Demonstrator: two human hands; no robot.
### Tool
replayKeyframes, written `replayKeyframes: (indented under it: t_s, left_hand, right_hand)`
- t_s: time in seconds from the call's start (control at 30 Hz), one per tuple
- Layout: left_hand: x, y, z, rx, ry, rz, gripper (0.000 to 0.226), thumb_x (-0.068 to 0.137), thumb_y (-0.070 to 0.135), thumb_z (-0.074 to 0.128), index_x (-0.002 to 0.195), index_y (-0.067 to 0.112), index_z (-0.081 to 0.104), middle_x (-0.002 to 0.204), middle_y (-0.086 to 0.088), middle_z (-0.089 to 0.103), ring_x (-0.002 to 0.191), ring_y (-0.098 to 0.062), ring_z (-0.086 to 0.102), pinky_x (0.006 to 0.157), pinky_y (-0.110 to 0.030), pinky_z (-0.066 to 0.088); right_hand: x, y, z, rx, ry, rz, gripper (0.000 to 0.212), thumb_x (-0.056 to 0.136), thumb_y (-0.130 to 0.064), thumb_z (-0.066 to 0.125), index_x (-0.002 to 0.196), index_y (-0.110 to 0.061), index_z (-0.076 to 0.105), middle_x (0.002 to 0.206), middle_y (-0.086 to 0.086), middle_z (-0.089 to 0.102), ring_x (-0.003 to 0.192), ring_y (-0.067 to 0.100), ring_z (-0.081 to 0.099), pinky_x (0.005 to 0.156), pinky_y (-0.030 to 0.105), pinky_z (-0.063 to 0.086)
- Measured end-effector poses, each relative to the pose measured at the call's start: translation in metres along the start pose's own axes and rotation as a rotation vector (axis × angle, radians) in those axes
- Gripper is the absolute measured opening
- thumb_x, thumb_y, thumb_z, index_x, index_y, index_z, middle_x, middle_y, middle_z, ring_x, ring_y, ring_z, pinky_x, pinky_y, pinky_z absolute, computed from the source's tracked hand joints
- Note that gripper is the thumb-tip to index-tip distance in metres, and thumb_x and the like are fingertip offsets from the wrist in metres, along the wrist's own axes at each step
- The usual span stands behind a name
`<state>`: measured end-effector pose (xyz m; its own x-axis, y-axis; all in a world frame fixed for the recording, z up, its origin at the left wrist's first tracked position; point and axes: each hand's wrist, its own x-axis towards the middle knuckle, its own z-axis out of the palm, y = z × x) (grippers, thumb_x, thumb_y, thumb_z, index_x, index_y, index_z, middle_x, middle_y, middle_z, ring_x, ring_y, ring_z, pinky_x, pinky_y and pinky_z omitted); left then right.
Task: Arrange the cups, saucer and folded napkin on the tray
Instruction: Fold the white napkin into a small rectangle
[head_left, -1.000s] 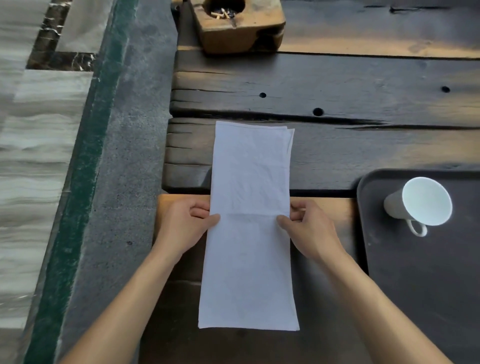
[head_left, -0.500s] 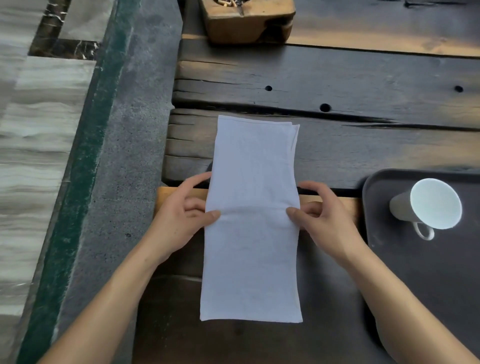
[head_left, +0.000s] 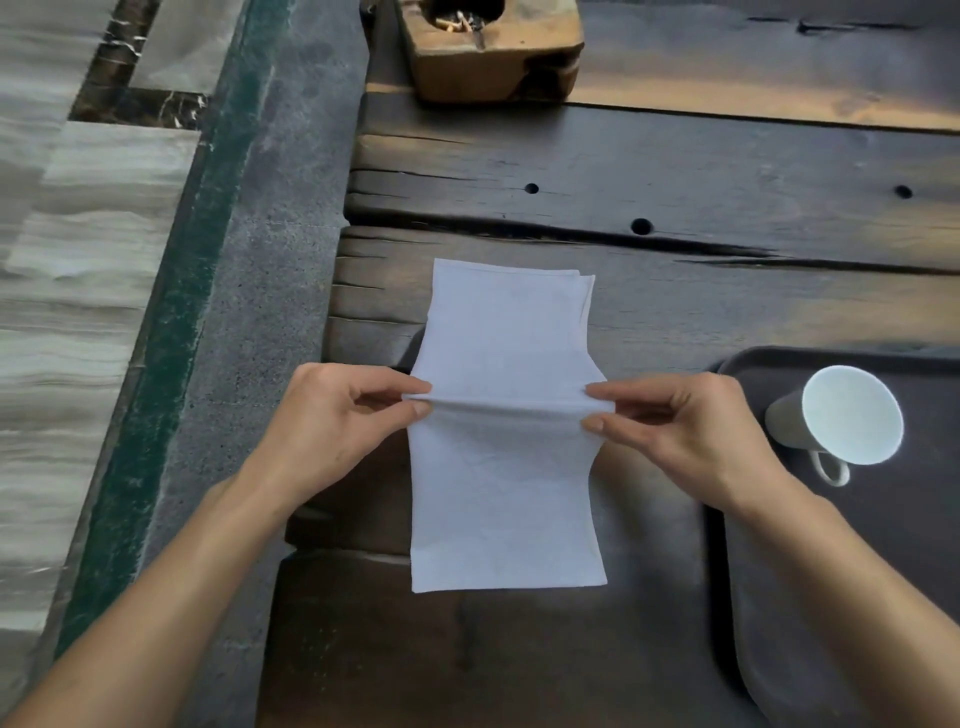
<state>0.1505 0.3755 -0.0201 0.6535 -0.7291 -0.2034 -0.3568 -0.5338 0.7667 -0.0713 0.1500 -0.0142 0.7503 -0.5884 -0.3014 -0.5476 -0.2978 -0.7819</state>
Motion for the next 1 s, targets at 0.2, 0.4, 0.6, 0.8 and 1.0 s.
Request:
replayKeyframes:
  t_s: [0.2, 0.4, 0.6, 0.8, 1.0]
  left_hand:
    - [0.01, 0.011, -0.009, 0.131, 0.024, 0.219, 0.014, 0.084, 0.022, 0.082, 0.097, 0.019, 0.084, 0.089, 0.006, 0.071, 0.083, -0.009, 0.068, 0.075, -0.016, 0.053]
    - [0.039, 0.043, -0.034, 0.119, 0.004, 0.244, 0.01, 0.087, 0.021, 0.079, 0.097, 0.019, 0.082, 0.091, 0.009, 0.077, 0.08, -0.005, 0.07, 0.078, -0.024, 0.057]
    - [0.079, 0.091, -0.067, 0.14, 0.13, 0.35, 0.006, 0.09, 0.026, 0.076, 0.095, 0.027, 0.08, 0.08, 0.006, 0.075, 0.066, 0.005, 0.062, 0.066, -0.004, 0.041]
    - [0.082, 0.11, -0.085, 0.073, 0.188, 0.398, 0.018, 0.089, 0.022, 0.078, 0.107, 0.02, 0.08, 0.094, 0.002, 0.079, 0.087, -0.01, 0.076, 0.086, -0.031, 0.062]
    - [0.031, 0.054, -0.031, 0.073, 0.181, 0.389, 0.025, 0.085, 0.008, 0.079, 0.109, 0.014, 0.079, 0.105, 0.004, 0.076, 0.098, -0.002, 0.071, 0.09, -0.018, 0.057]
  right_hand:
    - [0.012, -0.01, -0.013, -0.208, 0.121, -0.224, 0.014, 0.08, -0.029, 0.083, 0.093, -0.03, 0.081, 0.085, -0.011, 0.066, 0.076, 0.007, 0.066, 0.071, 0.008, 0.045]
    - [0.03, -0.037, -0.038, -0.161, 0.199, -0.248, 0.007, 0.085, -0.029, 0.078, 0.087, -0.035, 0.076, 0.086, -0.012, 0.073, 0.076, 0.008, 0.068, 0.073, 0.015, 0.05]
    - [0.053, -0.078, -0.067, -0.137, 0.352, -0.314, 0.013, 0.085, -0.032, 0.078, 0.096, -0.024, 0.079, 0.078, -0.002, 0.075, 0.069, 0.007, 0.069, 0.073, 0.03, 0.059]
    - [0.058, -0.098, -0.084, -0.195, 0.4, -0.395, 0.013, 0.086, -0.03, 0.077, 0.098, -0.024, 0.078, 0.077, -0.01, 0.071, 0.064, -0.004, 0.064, 0.065, 0.008, 0.048]
    - [0.025, -0.05, -0.041, -0.275, 0.364, -0.37, 0.011, 0.084, -0.016, 0.078, 0.094, -0.02, 0.076, 0.085, -0.008, 0.073, 0.074, 0.009, 0.071, 0.078, 0.031, 0.057]
